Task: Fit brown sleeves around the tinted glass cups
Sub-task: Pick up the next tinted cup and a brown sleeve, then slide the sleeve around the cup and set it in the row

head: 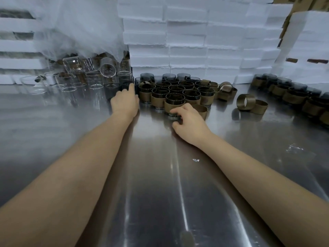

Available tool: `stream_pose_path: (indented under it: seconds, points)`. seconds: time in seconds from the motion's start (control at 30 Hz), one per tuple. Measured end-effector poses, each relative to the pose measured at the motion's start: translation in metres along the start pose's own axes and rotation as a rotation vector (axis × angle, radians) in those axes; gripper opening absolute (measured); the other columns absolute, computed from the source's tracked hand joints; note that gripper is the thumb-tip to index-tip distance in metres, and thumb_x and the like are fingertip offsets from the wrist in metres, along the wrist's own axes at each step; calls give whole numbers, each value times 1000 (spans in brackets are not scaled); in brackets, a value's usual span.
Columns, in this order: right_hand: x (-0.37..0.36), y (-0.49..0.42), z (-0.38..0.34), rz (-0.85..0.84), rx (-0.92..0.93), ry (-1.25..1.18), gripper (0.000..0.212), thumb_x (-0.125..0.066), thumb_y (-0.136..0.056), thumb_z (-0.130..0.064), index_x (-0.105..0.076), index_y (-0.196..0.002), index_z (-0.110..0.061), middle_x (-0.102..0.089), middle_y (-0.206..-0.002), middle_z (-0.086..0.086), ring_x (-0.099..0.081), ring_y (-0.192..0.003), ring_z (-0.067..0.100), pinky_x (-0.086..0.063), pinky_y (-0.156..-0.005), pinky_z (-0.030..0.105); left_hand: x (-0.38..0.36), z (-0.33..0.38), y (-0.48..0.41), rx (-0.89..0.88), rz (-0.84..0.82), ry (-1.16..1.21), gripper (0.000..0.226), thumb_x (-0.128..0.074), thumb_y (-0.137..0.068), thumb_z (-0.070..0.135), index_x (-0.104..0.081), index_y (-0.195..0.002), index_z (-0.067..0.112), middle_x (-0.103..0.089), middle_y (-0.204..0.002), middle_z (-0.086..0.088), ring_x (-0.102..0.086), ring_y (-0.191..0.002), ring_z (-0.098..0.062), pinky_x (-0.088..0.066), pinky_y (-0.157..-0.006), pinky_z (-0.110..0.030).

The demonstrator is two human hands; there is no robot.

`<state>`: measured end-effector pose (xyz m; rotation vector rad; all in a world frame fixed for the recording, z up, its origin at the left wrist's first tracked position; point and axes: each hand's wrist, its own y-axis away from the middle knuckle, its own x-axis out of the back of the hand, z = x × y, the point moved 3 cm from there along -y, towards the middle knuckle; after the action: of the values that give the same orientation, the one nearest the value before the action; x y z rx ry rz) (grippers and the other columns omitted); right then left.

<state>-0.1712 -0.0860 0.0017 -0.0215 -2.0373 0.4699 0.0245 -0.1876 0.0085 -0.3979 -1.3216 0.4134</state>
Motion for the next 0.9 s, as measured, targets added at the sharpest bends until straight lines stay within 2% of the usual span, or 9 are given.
stream_pose_path:
  seconds: [0.07, 0.27, 0.4, 0.53, 0.7, 0.8, 0.9]
  points:
    - [-1, -3, 1, -10, -10, 25, 47, -53, -91, -18, -51, -138, -15, -46, -129, 7, -45, -119, 28, -40, -102, 41, -1, 1, -3, -19, 56, 16, 30, -42, -103, 24, -43, -124, 4, -63, -106, -22, -59, -97, -42, -36, -64, -42]
    - [-9, -9, 4, -119, -63, 156, 61, -43, -95, -29, -25, -153, -17, -41, -144, 8, -34, -129, 32, -34, -106, 45, 7, 0, 6, 1, 149, 81, 24, -40, -105, 20, -45, -116, 0, -65, -99, -27, -62, -91, -47, -36, -61, -45]
    - [-8, -8, 3, -138, -64, 152, 58, -43, -96, -29, -30, -151, -18, -40, -147, 8, -32, -132, 31, -31, -107, 44, 14, 0, 24, 61, 160, 166, 21, -41, -103, 16, -47, -113, -1, -65, -97, -27, -63, -90, -46, -36, -62, -43]
    - [-5, -7, 4, -126, -46, 78, 52, -49, -94, -26, -42, -145, -18, -47, -141, 8, -37, -129, 31, -32, -108, 45, 25, 2, 46, 93, 134, 250, 16, -40, -101, 14, -47, -110, 1, -64, -93, -24, -61, -89, -45, -36, -64, -41]
    - [0, -4, 3, -85, -12, -139, 56, -60, -90, -14, -43, -144, -13, -57, -130, 8, -51, -123, 24, -39, -107, 37, 38, 13, 72, -33, 121, 290, 12, -43, -100, 15, -48, -106, 6, -63, -84, -18, -61, -80, -40, -39, -63, -38]
    - [-2, -3, 3, -89, -1, -226, 68, -68, -88, -17, -37, -147, -15, -55, -128, 4, -52, -119, 18, -40, -102, 27, 46, 21, 84, -119, 117, 309, 13, -45, -100, 15, -50, -107, 6, -58, -77, -12, -58, -76, -37, -35, -61, -36]
    - [-2, -2, 3, -73, 14, -380, 93, -79, -79, -27, -23, -153, -20, -49, -125, -7, -52, -112, 8, -39, -87, 10, 54, 33, 94, -396, 96, 398, 13, -49, -98, 14, -51, -108, 5, -62, -71, -11, -60, -67, -35, -39, -57, -37]
